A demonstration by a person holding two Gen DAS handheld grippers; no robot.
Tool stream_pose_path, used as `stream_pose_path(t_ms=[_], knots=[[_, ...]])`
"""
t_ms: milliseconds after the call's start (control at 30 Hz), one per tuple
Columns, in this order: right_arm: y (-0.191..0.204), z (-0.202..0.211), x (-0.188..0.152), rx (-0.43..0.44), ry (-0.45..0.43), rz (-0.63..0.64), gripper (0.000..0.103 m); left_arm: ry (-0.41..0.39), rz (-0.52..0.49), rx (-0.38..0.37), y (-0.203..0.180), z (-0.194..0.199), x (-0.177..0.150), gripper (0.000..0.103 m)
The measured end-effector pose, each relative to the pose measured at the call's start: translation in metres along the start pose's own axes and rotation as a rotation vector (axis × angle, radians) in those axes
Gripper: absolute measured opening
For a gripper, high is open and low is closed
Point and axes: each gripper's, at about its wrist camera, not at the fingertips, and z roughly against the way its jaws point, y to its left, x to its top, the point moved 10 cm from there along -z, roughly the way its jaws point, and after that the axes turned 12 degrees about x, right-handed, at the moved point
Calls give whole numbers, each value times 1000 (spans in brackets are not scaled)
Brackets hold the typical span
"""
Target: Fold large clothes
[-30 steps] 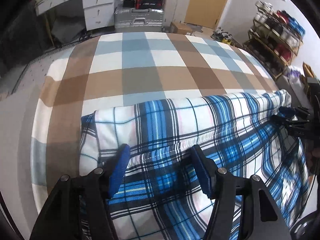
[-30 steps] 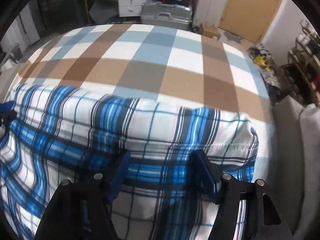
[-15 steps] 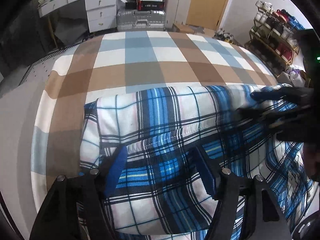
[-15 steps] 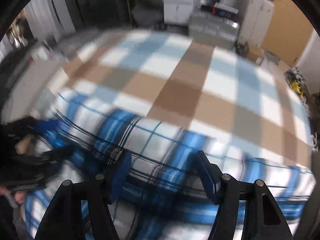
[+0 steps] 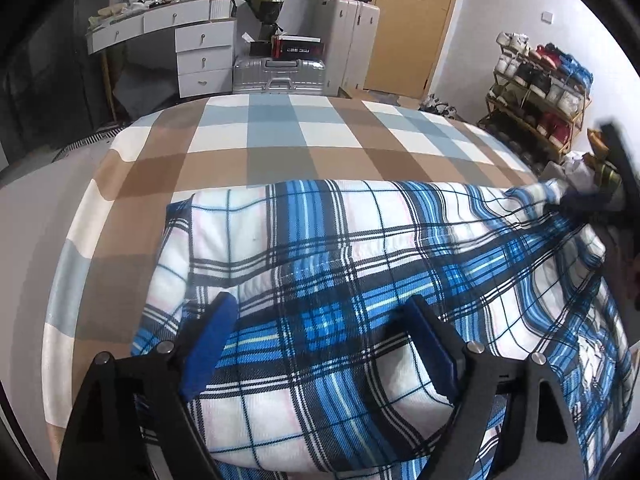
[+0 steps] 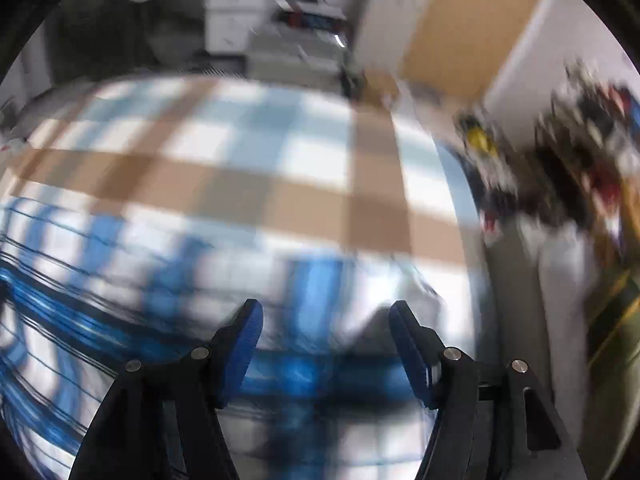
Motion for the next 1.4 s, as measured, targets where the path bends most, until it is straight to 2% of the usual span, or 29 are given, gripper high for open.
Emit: stream_pose_path(t_ms=[67,100,233,367,433,467,500,533,600,633,667,767,900,933,1000,1033,1067,1100,1133,1233,1267,1400], knots=[[-5,-12,-16,60,34,-73,69,-4,13,-15,1,1,1,82],[-5,-9,-19,73,5,-92,70,-6,19,-19,2,1,1,82],[0,6,-24,59,0,-79,68,-12,33,-31,1,2,1,82],[33,28,-22,108,-92,-26,72,-18,55,-56,2,4,1,82],[41,16,-34,77,-37,15,73,-19,61,-65,2,4,2,82],[43,0,-47,56,18,34,73,-20,62,-66,2,4,2,82],[43,3,-47,59,-45,33,76,-18,61,-65,2,4,1,82],[42,5,-50,51,-63,33,76,-21,61,-65,2,5,1,82],[45,6,-53,62,-35,31,77,-22,63,-68,3,5,1,82],[49,8,-53,68,-11,33,68,-22,64,-71,3,5,1,82],[54,14,-52,86,-22,36,63,-20,65,-73,3,5,0,82],[89,42,-45,204,-108,52,63,-20,66,-73,4,5,0,82],[159,52,-62,361,-112,150,63,-21,66,-74,4,6,0,82],[172,48,-72,364,-93,178,62,-21,67,-74,4,6,0,82],[186,26,-99,295,-17,233,60,-21,66,-74,3,6,0,82],[188,32,-100,275,-92,237,63,-17,65,-74,4,5,0,82],[190,34,-103,267,-94,243,62,-19,63,-73,3,6,0,82],[192,32,-105,256,-60,245,59,-19,63,-72,3,6,1,82],[194,37,-104,261,-62,226,52,-19,63,-72,3,6,1,82],[211,63,-91,357,-154,182,53,-21,63,-71,3,7,0,82],[217,64,-90,364,-164,192,54,-21,63,-72,4,7,0,82],[235,32,-98,299,-94,270,56,-21,68,-75,4,7,0,82]])
